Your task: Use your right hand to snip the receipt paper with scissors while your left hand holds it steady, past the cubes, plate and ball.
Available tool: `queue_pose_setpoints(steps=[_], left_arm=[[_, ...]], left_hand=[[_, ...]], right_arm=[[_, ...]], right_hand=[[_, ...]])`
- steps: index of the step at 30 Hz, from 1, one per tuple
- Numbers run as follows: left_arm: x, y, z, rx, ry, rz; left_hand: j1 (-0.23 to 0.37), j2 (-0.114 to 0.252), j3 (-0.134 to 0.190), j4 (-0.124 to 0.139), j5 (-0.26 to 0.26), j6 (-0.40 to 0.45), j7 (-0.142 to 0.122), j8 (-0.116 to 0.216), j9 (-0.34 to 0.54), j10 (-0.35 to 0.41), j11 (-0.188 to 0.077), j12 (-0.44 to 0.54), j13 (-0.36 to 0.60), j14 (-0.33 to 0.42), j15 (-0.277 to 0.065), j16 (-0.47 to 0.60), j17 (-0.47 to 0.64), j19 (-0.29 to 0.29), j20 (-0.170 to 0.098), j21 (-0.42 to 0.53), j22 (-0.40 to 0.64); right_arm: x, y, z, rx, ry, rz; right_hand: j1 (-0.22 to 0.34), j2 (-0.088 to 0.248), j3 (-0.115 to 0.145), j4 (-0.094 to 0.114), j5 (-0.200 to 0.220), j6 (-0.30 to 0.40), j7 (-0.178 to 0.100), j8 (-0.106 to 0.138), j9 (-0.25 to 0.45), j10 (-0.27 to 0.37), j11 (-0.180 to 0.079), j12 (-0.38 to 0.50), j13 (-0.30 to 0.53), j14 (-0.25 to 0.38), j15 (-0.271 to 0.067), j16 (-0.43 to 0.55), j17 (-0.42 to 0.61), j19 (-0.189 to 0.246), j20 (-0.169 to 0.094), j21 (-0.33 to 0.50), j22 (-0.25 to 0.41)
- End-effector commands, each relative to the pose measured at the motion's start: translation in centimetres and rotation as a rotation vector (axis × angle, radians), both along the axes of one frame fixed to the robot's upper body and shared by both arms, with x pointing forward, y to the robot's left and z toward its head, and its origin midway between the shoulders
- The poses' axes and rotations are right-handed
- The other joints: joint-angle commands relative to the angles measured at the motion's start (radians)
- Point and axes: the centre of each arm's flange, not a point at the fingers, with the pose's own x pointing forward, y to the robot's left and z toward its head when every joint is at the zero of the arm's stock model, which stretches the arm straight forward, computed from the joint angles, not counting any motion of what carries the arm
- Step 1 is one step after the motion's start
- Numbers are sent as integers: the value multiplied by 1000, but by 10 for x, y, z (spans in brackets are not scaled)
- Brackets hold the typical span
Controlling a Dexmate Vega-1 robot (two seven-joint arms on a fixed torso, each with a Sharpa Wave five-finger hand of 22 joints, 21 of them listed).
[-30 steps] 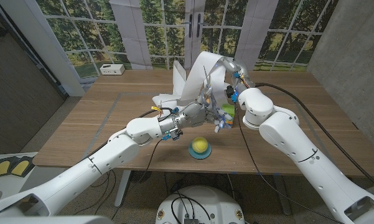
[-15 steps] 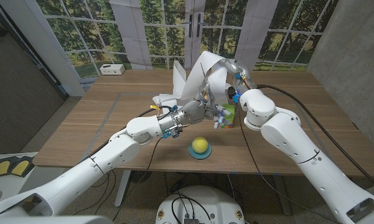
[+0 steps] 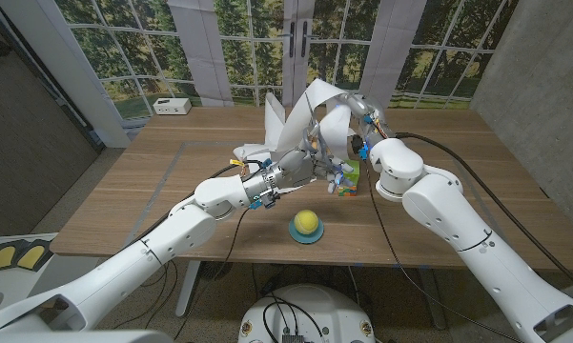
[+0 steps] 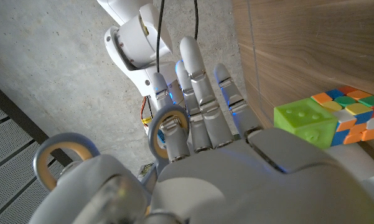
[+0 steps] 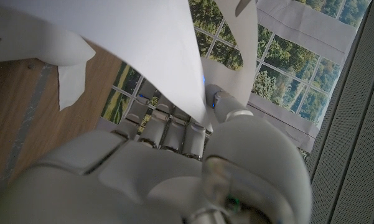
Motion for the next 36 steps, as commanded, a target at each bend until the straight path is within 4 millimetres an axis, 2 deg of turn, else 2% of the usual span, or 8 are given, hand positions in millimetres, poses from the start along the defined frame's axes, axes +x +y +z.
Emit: queue_pose_setpoints(steps=[1, 17, 36], left_arm=[[4, 0, 1, -12, 4, 9], [9, 6, 4, -14, 1, 27], [10, 6, 12, -21, -16, 18]], left_hand=[[6, 1, -2, 7, -2, 63, 147, 7, 5, 84, -74, 7, 4, 1, -5, 5, 4, 7, 2, -3, 3], [7, 2, -1, 8, -3, 66, 147, 7, 6, 85, -73, 6, 1, 0, -5, 7, 4, 8, 2, -5, 4], [8, 2, -2, 10, -4, 65, 144, 6, 6, 82, -74, 8, 5, 2, -5, 8, 0, 10, 2, -7, 4]], right_arm=[[2, -5, -3, 22, -2, -2], [0, -17, -5, 21, -15, -29], [1, -10, -9, 23, -5, -14]], right_hand=[[8, 3, 3, -1, 6, 16, 8, 5, 2, 9, -6, 6, 2, 8, -139, 8, 1, 10, 2, 5, -1], [8, 4, 2, 1, 12, 15, 7, 6, 9, 9, -10, 12, 1, 7, -140, 13, -2, 21, -4, 11, -3], [5, 3, 3, 3, 20, 19, 7, 6, 9, 8, -13, 20, 1, 9, -143, 20, -1, 24, -5, 15, -4]])
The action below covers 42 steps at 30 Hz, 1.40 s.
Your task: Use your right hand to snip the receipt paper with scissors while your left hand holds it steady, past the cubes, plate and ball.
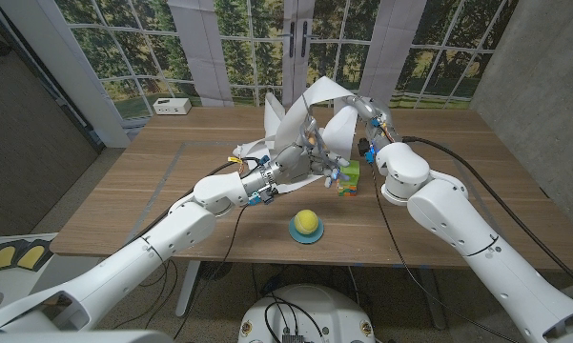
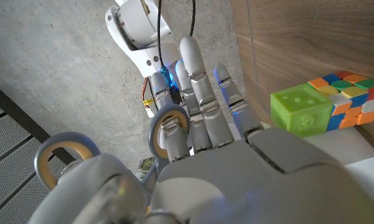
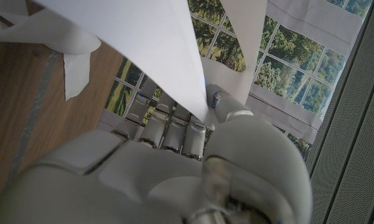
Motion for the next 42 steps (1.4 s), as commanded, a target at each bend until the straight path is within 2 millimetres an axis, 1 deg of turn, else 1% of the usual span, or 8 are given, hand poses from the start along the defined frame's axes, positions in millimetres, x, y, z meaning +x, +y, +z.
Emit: queue_pose_setpoints(steps=[1, 5, 8, 11, 12, 22, 28, 42], left_arm=[[1, 1, 6, -3, -12, -4], [1, -2, 7, 4, -14, -11], [1, -3, 7, 9, -13, -13], [1, -3, 7, 12, -11, -15], [1, -3, 7, 13, -11, -16], [1, -7, 7, 14, -11, -19], [1, -9, 8, 18, -12, -22], [4, -12, 10, 13, -16, -25]], left_hand=[[8, 2, -4, 4, 2, 64, 143, 3, 2, 81, -74, 4, 6, 3, -5, 4, 1, 10, 2, 1, 5], [8, 2, -4, 4, 2, 66, 145, 3, 1, 83, -74, 2, 0, 2, -5, 6, 5, 10, 3, 0, 5], [8, 2, -4, 4, 2, 66, 144, 3, 2, 82, -73, 5, 6, 2, -5, 6, 3, 11, 3, 0, 5], [8, 2, -4, 5, 2, 67, 144, 3, 2, 83, -74, 3, 1, 4, -5, 5, 2, 11, 3, 0, 5], [8, 3, -4, 5, 2, 67, 144, 3, 2, 84, -71, 3, 2, 2, -5, 6, 3, 11, 4, 0, 5], [10, 5, -3, 5, 2, 67, 144, 3, 3, 84, -76, 4, 2, 4, -4, 7, 1, 12, 3, -1, 5], [11, 6, -3, 5, 1, 67, 143, 3, 3, 84, -75, 5, 2, 1, -3, 9, 6, 11, 4, -2, 6], [12, 7, -2, 6, 0, 68, 145, 3, 3, 84, -74, 5, 1, 0, -6, 9, 4, 12, 4, -3, 6]], right_arm=[[0, 6, -3, -7, 4, 9], [-2, 9, -4, -22, -8, 3], [-3, 10, -4, -25, -15, -2], [-4, 9, -4, -29, -27, -10], [-5, 8, -4, -29, -30, -12], [-12, 4, -2, -31, -62, -6], [-21, 3, 1, -28, -78, 15], [-21, 7, -5, -22, -50, 48]], right_hand=[[6, 3, 4, 4, 9, 19, 6, 5, 3, 2, -7, 6, 4, 9, -145, 4, 3, 10, -1, 8, 0], [4, 2, 3, 5, 10, 19, 8, 6, 4, 2, -7, 6, 3, 9, -144, 4, 1, 11, -1, 8, 0], [-2, -3, 8, 8, 14, 20, 7, 5, 2, 8, -5, 0, -14, 18, -144, -1, -9, 14, -6, 10, -1], [-4, -4, 11, 8, 16, 20, 6, 4, 1, 8, -8, 4, -11, 19, -145, -3, -9, 14, -7, 10, -1], [-6, -4, 12, 9, 17, 20, 7, 4, 2, 8, -4, 4, -11, 20, -146, -4, -10, 14, -7, 11, -1], [-11, -7, 22, 7, 22, 19, 4, 2, 0, 7, -11, 6, -16, 21, -152, -11, -14, 13, -6, 11, -2], [-12, -9, 24, 5, 24, 22, 4, 3, 0, 7, -11, 8, -16, 26, -148, -9, -12, 14, -5, 12, -2], [-14, -8, 25, -2, 26, 27, 6, 4, -1, 11, -8, 11, -22, 31, -147, -8, -14, 16, -4, 14, -2]])
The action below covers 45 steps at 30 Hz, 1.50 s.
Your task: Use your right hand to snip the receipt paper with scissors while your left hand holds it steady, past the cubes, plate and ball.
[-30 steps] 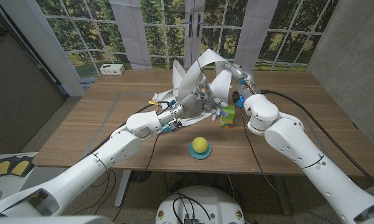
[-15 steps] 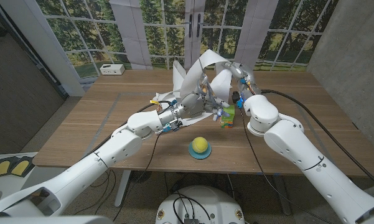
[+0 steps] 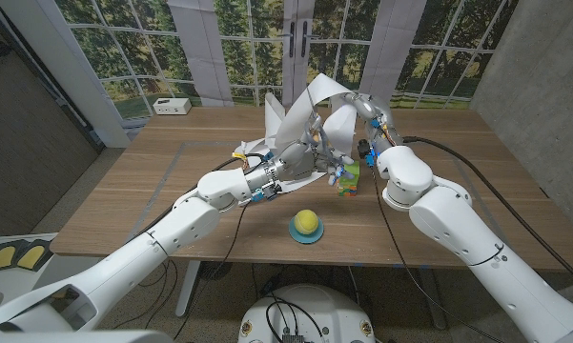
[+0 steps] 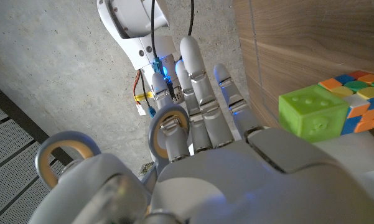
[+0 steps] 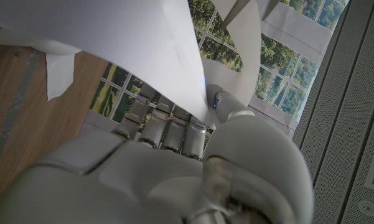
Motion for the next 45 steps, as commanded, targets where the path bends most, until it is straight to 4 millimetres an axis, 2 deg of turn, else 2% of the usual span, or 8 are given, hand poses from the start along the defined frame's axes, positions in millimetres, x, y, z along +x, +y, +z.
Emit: queue_pose_setpoints(steps=[1, 27, 39, 45], left_arm=[[1, -2, 2, -3, -5, -4], [2, 7, 1, -12, -6, 2], [2, 3, -1, -14, -1, -11], [2, 3, -1, -17, -5, -14]], left_hand=[[6, 1, -1, 4, 0, 68, 145, 6, 2, 85, -76, 5, -2, 2, -8, 5, 2, 8, 0, -4, 1], [9, 2, -1, 5, -2, 69, 143, 6, 3, 85, -74, 6, -1, 1, -7, 8, 2, 9, 0, -6, 2], [10, 2, -1, 6, -2, 70, 143, 6, 2, 85, -74, 7, -1, 1, -6, 7, 0, 10, 0, -7, 3], [10, 3, -1, 6, -3, 70, 142, 6, 3, 85, -74, 7, -1, 3, -7, 8, -2, 10, 1, -7, 3]], right_arm=[[-1, 3, -4, 5, 18, 24], [-8, 7, -11, 20, 36, 41], [-11, 7, -16, 13, 38, 43], [-14, 9, -16, 11, 31, 48]], right_hand=[[-3, 3, 6, -6, 7, 23, 10, 7, 4, 6, -2, 8, 3, 9, -146, -1, 0, 12, 0, 7, 2], [-2, 6, 6, -12, 11, 25, 14, 8, 7, 6, -4, 18, 3, 10, -144, 3, -1, 13, 1, 10, 2], [-3, 6, 8, -14, 14, 27, 14, 8, 7, 7, -2, 21, 1, 12, -145, 3, -3, 16, 1, 12, 1], [7, 9, -2, -20, 12, 26, 20, 7, 7, 15, 3, 30, 5, 27, -145, 37, 25, 20, 3, 13, 1]])
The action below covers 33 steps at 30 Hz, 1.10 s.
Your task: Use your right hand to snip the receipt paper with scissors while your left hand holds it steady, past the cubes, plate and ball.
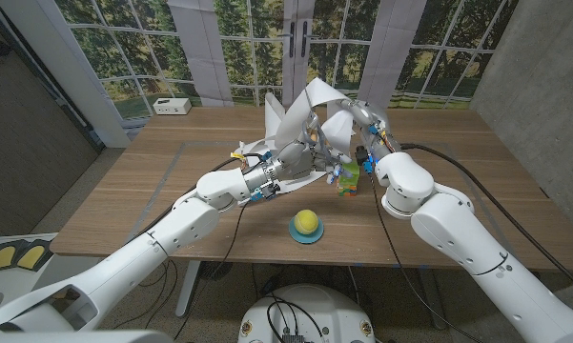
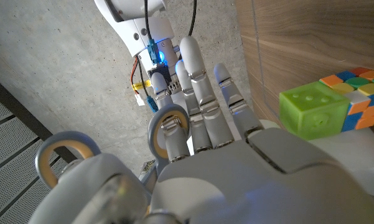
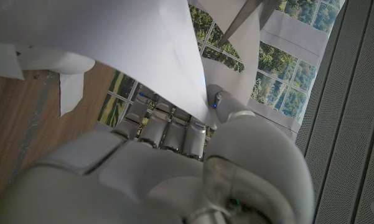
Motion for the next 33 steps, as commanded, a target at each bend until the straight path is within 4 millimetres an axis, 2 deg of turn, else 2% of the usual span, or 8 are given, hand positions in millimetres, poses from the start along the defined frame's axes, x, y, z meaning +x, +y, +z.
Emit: queue_pose_setpoints(steps=[1, 33], left_arm=[[0, -1, -1, -3, -2, -9], [-3, 6, -1, -32, -3, 18]], left_hand=[[10, 3, -2, 6, -4, 70, 142, 8, 3, 83, -75, 7, 3, 3, -8, 3, -1, 10, 1, -1, 3], [28, 20, 7, 5, -8, 79, 139, 9, 0, 95, -84, 12, -1, 14, -14, 9, -6, 20, -5, 3, 9]], right_arm=[[-7, 3, -1, -4, -11, 13], [-13, 9, -6, -11, -1, 22]], right_hand=[[10, 13, -8, -10, 4, 26, 22, 5, 3, 12, 1, 20, 16, 16, -145, 32, 29, 7, 2, 5, 0], [20, 11, -14, -5, 10, 28, 23, 6, 9, 8, 2, 29, 16, 11, -144, 45, 21, 11, 4, 6, -1]])
